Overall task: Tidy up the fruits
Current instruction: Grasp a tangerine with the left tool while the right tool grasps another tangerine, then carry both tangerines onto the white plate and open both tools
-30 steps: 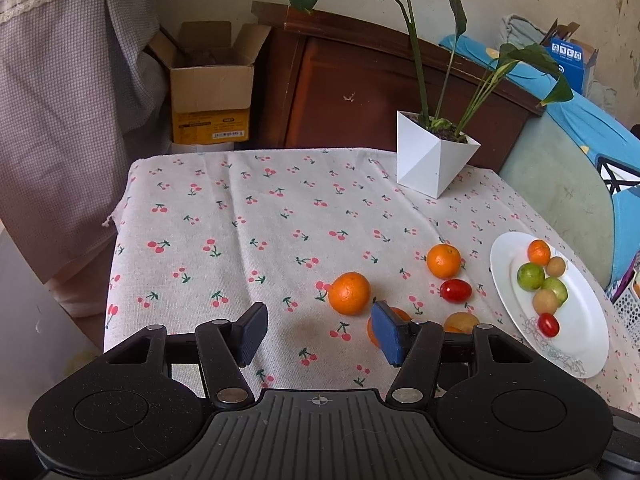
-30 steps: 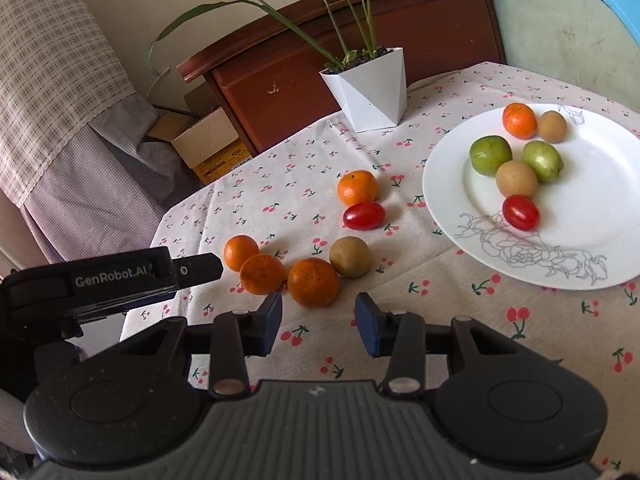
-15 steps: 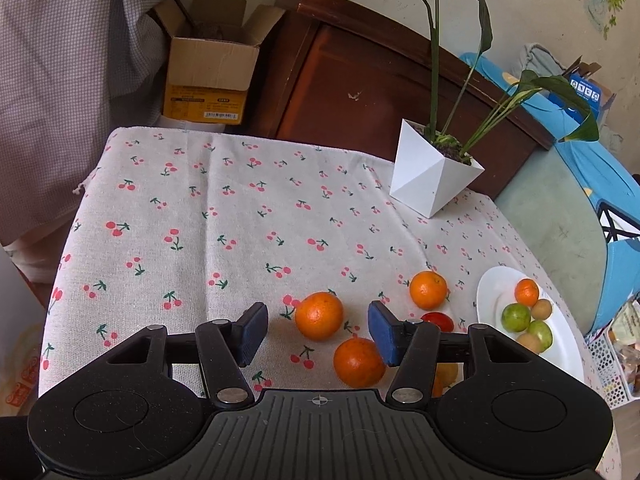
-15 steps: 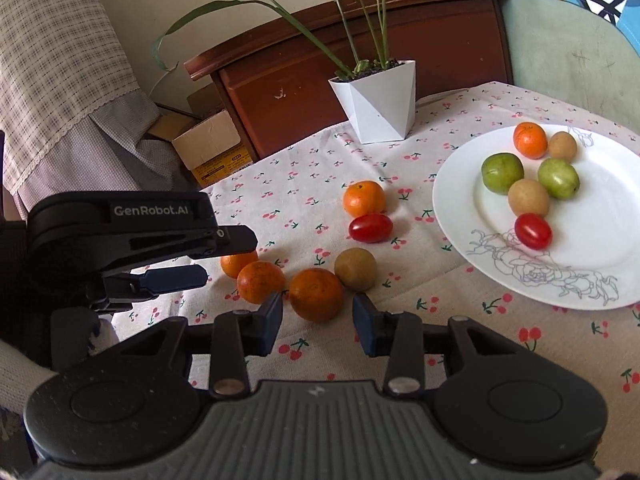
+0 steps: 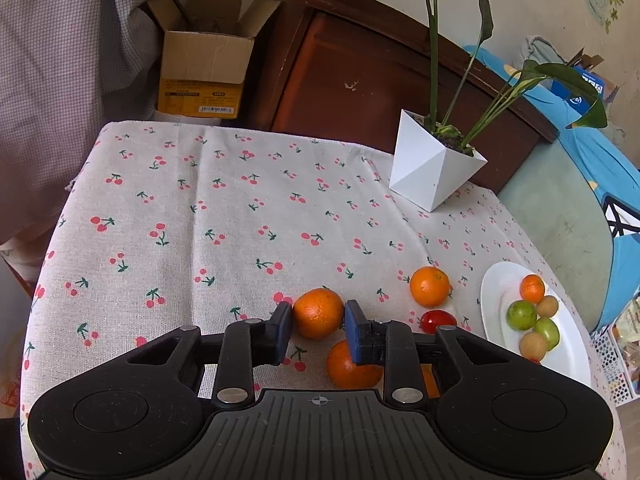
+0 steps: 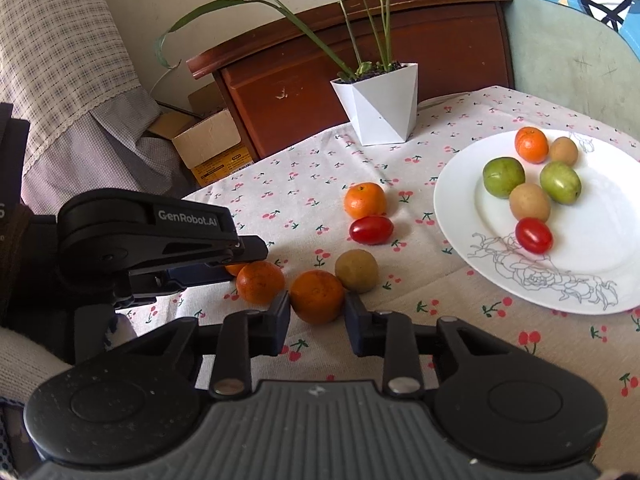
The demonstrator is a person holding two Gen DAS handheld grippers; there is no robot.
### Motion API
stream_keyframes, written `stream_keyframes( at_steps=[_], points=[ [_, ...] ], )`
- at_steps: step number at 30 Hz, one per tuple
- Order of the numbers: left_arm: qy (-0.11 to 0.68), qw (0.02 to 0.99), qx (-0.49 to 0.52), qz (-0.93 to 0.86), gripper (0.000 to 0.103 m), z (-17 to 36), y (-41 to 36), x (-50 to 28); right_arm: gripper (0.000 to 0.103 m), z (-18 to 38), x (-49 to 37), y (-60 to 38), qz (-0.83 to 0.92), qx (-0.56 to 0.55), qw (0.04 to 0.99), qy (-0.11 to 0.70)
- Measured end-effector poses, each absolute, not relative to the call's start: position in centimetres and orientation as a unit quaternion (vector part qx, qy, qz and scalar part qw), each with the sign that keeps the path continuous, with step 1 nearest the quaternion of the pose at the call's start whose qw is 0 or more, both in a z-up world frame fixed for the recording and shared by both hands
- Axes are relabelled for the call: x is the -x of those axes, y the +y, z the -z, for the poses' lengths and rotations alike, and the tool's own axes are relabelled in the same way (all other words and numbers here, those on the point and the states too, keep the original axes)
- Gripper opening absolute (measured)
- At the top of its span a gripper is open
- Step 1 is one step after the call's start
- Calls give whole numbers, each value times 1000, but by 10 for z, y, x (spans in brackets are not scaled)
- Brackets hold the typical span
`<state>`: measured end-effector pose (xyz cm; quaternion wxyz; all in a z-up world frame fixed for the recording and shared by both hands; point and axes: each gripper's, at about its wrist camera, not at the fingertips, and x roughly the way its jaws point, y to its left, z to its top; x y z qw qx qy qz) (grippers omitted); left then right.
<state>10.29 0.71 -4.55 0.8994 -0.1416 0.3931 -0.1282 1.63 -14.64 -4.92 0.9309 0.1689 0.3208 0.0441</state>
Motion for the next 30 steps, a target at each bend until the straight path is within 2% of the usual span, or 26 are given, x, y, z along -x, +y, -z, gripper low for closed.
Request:
stream_keyframes(
  at_steps=[12,30],
  points=[
    [373,909,122,139,26,29,11,-86,29,37,-4,-149,-35,-165,933,318],
    [370,906,105,179,26,20,-7,-43,29,17,26,-195,29,-218,928,299]
  ],
)
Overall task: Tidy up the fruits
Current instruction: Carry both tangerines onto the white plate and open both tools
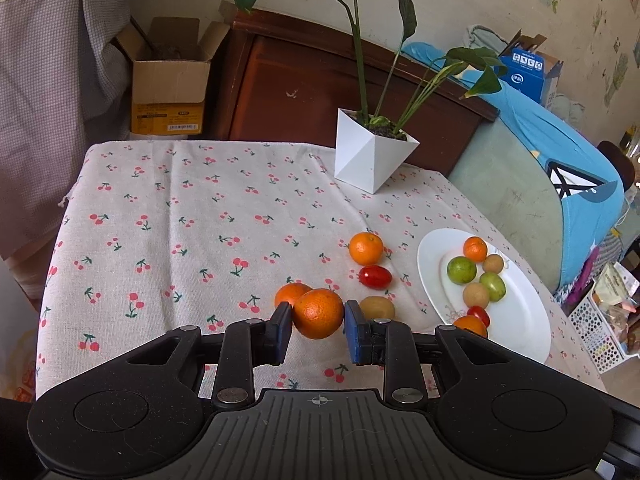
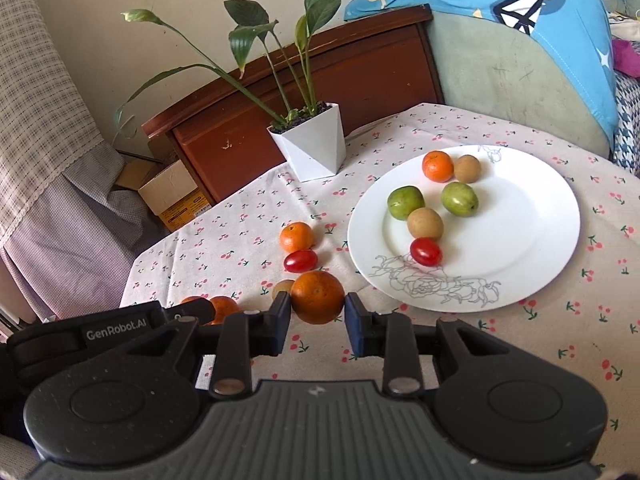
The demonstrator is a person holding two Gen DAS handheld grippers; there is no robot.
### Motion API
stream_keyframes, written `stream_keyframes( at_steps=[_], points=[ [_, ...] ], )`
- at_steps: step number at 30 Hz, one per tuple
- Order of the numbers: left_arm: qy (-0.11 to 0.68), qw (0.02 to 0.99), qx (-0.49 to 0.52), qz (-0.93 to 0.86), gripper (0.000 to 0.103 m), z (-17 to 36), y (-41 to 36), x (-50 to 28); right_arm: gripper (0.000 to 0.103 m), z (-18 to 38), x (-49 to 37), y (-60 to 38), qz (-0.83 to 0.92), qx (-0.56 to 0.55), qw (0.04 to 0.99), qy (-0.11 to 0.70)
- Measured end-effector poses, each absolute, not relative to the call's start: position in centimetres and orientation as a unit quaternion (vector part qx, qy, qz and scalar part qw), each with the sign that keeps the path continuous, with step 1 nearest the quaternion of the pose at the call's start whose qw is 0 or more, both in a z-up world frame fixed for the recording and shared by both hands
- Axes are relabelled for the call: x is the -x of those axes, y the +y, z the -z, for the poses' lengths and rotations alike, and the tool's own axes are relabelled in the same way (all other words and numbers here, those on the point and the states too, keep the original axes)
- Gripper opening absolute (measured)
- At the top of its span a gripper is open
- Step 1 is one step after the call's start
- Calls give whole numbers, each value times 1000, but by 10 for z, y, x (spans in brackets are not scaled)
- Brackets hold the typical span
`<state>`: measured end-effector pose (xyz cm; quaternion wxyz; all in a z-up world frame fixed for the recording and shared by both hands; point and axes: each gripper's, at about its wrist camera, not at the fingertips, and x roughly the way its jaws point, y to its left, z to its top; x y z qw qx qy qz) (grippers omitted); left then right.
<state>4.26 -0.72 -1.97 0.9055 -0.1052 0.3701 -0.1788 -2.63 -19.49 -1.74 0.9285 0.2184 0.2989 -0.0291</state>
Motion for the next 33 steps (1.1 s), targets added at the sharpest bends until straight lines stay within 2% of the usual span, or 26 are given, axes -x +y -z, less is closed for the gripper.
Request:
stream_keyframes(
  at_steps=[15,33],
  points=[
    [366,886,99,268,26,13,-59,-32,29,11,53,-264,126,-269,921,252],
    [376,857,52,349,26,29,-133,-38,29,28,48,-297,164,-319,900,248]
  ],
)
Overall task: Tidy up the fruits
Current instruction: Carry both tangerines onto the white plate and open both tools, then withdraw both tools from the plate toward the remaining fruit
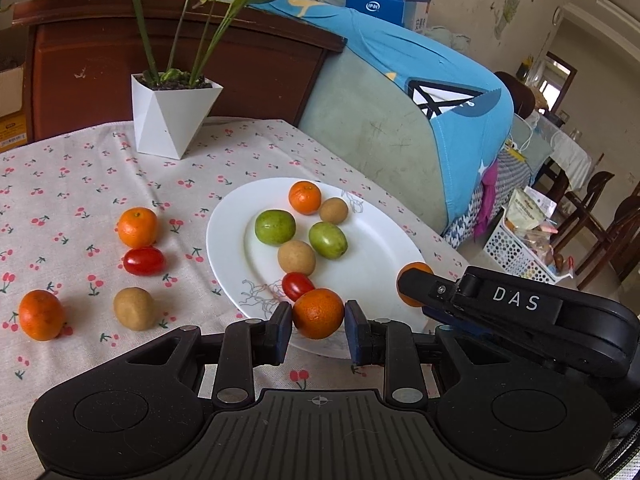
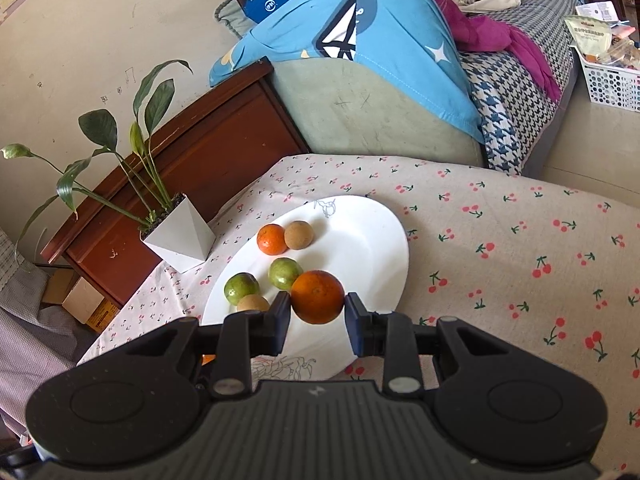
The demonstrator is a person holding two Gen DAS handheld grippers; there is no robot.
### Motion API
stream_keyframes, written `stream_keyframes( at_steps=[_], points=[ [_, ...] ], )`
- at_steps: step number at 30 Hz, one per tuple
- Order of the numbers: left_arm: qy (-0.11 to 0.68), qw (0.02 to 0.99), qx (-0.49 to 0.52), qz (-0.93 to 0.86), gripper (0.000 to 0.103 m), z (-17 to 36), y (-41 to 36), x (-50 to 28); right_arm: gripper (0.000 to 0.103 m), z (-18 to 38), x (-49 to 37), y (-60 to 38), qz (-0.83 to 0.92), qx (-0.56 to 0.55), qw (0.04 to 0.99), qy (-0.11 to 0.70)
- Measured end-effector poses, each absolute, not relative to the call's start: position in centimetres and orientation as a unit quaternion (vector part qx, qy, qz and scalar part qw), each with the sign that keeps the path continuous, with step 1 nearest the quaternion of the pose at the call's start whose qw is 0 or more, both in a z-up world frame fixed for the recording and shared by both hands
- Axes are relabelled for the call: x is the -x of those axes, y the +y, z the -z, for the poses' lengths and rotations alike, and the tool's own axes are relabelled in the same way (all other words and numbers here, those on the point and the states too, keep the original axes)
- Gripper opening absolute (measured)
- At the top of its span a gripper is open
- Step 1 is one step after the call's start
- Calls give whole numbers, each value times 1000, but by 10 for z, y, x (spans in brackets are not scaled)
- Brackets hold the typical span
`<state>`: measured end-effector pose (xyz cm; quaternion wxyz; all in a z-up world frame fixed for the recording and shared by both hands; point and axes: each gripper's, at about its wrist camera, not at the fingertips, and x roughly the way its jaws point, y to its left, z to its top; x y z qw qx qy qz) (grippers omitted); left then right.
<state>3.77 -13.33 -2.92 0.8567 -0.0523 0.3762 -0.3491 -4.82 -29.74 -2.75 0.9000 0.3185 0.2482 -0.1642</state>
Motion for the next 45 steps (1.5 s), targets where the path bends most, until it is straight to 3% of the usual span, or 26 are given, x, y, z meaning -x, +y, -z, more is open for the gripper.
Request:
stream_keyframes(
  at_steps=[9,12,20,23,45],
  points=[
    [374,850,25,370,31,35,-153,-38,33,32,48,-303,181,-337,891,243],
    [365,855,19,369,62,31,-155,-34,33,32,49,-305,184,-341,890,240],
    [362,860,5,360,64,24,-150,-31,37,30,49,-305,185,-342,890,238],
    [365,862,-3,352,69,22,-145,-29,38,29,49,-303,180,-340,891,240],
    [366,896,1,253,69,7,-69,-29,39,28,40,-268,122,-308,904,271]
  ],
)
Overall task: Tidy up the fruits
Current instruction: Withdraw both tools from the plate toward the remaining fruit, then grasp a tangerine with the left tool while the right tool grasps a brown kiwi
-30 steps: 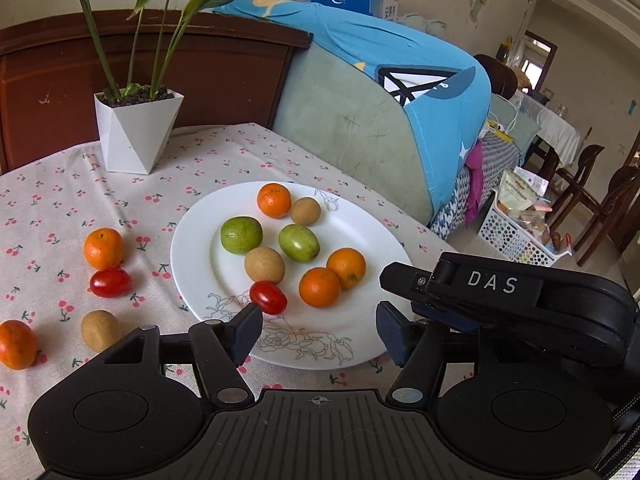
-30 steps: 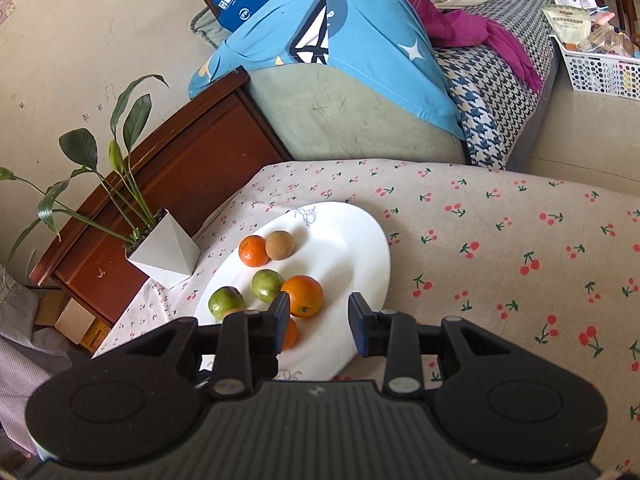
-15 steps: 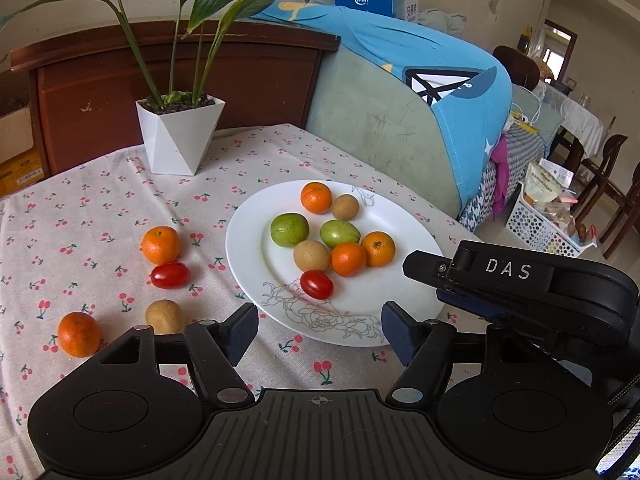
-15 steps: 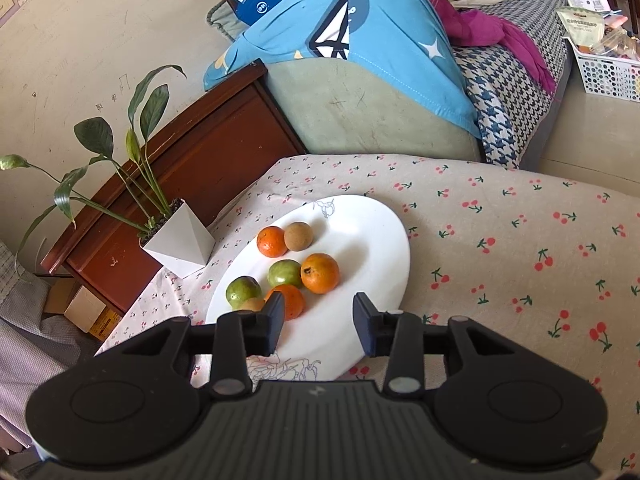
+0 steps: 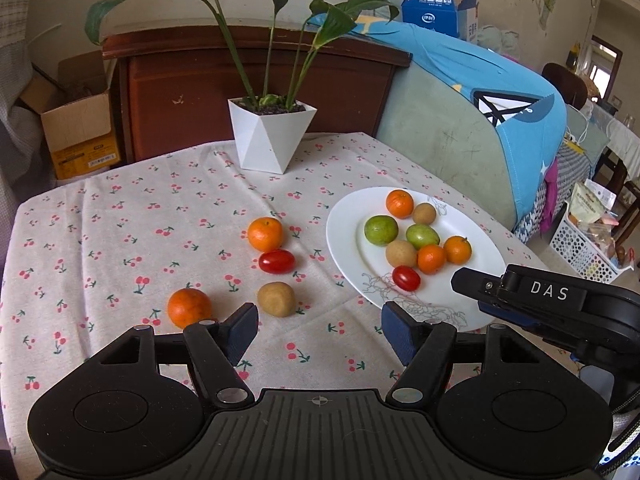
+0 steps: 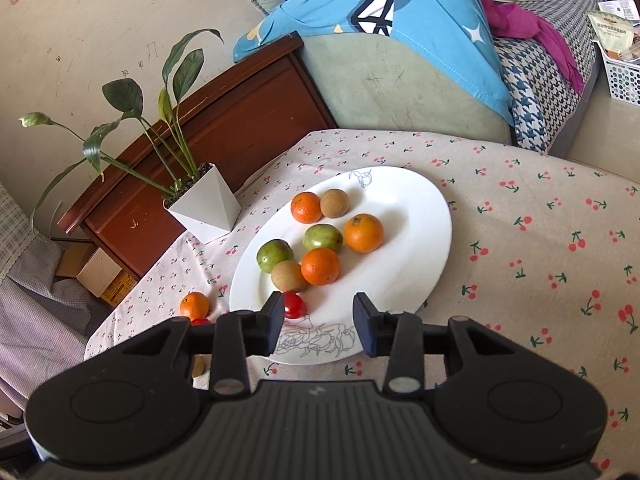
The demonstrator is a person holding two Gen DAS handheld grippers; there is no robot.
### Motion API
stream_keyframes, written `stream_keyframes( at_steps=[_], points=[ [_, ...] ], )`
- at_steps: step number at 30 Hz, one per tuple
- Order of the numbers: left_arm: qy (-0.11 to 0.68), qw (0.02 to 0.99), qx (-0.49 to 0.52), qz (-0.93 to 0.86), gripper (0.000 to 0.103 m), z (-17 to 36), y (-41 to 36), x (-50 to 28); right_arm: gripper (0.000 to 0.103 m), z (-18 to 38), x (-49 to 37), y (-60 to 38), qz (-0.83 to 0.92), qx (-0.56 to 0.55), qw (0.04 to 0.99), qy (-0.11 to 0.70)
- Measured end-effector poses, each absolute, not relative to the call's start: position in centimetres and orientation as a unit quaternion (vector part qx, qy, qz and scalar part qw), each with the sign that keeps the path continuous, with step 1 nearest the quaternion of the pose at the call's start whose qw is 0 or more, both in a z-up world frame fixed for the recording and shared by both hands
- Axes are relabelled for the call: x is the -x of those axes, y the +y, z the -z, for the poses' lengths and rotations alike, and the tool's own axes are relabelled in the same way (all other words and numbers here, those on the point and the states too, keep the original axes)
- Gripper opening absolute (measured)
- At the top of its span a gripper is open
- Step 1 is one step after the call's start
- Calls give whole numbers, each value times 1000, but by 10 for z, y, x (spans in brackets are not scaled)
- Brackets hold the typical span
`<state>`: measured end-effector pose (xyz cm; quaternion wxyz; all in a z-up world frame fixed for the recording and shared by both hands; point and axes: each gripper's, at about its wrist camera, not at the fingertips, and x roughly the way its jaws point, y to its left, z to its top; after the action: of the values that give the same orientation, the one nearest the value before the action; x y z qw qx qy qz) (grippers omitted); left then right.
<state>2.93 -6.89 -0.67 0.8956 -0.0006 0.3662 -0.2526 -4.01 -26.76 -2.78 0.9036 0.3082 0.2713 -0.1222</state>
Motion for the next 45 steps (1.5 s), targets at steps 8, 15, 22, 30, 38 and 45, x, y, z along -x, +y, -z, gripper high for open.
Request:
stream_keyframes(
  at_steps=[8,15,22,30,38,45],
  points=[
    [363,909,15,205,72,5,-37,-35,40,29,33,-248,93,-291,909,283],
    [368,914,19,172,72,10,-19,-42,40,29,25,-228,64,-269,915,294],
    [375,916,22,144,73,18,-9,-49,40,32,16,-209,34,-248,919,304],
    [390,915,40,95,74,26,9,-59,40,38,2,-190,0,-233,921,313],
    [384,916,59,99,74,26,18,-61,39,46,-15,-173,-15,-207,925,317],
    [378,918,57,104,73,26,16,-61,39,51,-28,-163,-19,-178,930,320]
  ],
)
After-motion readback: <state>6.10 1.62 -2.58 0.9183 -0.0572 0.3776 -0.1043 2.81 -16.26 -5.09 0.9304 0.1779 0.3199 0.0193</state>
